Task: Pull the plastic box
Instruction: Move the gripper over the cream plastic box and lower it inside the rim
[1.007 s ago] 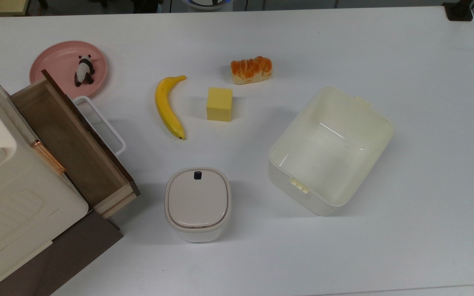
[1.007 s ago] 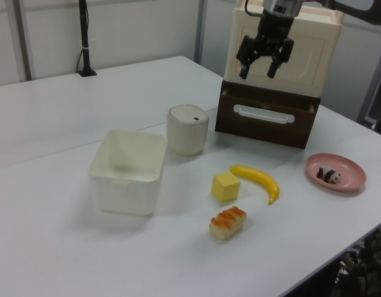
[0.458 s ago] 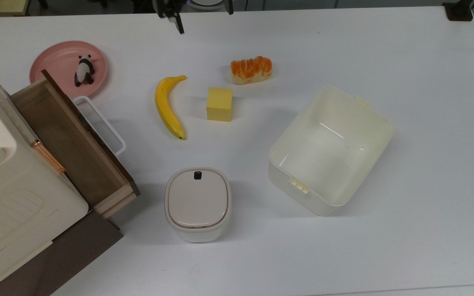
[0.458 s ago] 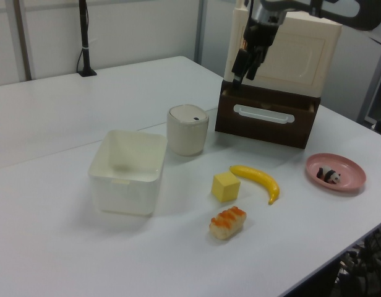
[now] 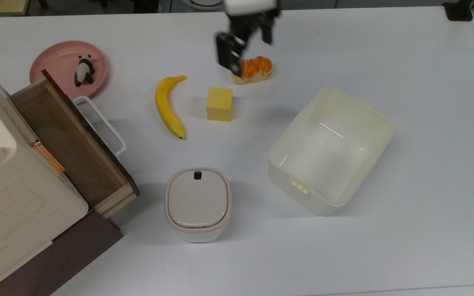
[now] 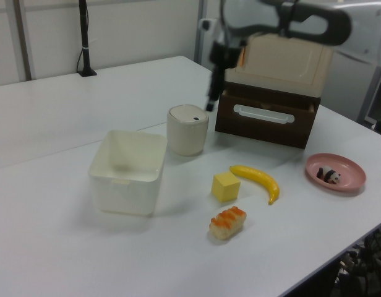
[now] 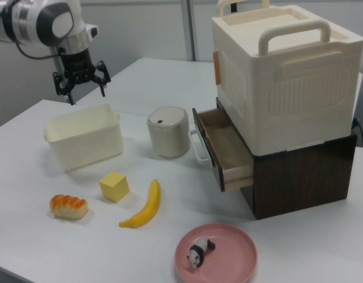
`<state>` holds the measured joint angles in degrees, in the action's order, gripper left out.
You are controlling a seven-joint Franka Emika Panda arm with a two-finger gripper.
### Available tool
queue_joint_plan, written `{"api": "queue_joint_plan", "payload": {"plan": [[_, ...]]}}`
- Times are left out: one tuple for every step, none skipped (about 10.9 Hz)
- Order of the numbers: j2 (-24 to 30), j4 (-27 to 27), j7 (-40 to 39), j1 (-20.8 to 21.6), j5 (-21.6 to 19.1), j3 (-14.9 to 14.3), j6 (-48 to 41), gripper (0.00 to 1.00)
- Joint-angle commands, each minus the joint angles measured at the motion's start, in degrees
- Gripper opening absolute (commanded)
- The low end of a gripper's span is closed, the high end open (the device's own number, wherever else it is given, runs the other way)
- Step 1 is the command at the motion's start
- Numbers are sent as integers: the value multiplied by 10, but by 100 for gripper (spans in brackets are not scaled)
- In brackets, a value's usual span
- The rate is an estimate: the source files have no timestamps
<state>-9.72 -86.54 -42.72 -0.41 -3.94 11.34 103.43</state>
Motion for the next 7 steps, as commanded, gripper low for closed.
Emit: {"api": "queue_joint_plan", "payload": {"plan": [[-62,-4,-13,58,-23,-3,126,100],[-80,-3,-1,68,-26,-3,158,100],[-97,-4,3,77,-23,-3,169,100],[-115,-3,4,87,-20,-3,176,100],[-135,-2,4,89,-15,-3,191,100],[-146,-2,4,99,-2,-3,203,100],[-150,-3,4,101,10,-3,208,100]]}}
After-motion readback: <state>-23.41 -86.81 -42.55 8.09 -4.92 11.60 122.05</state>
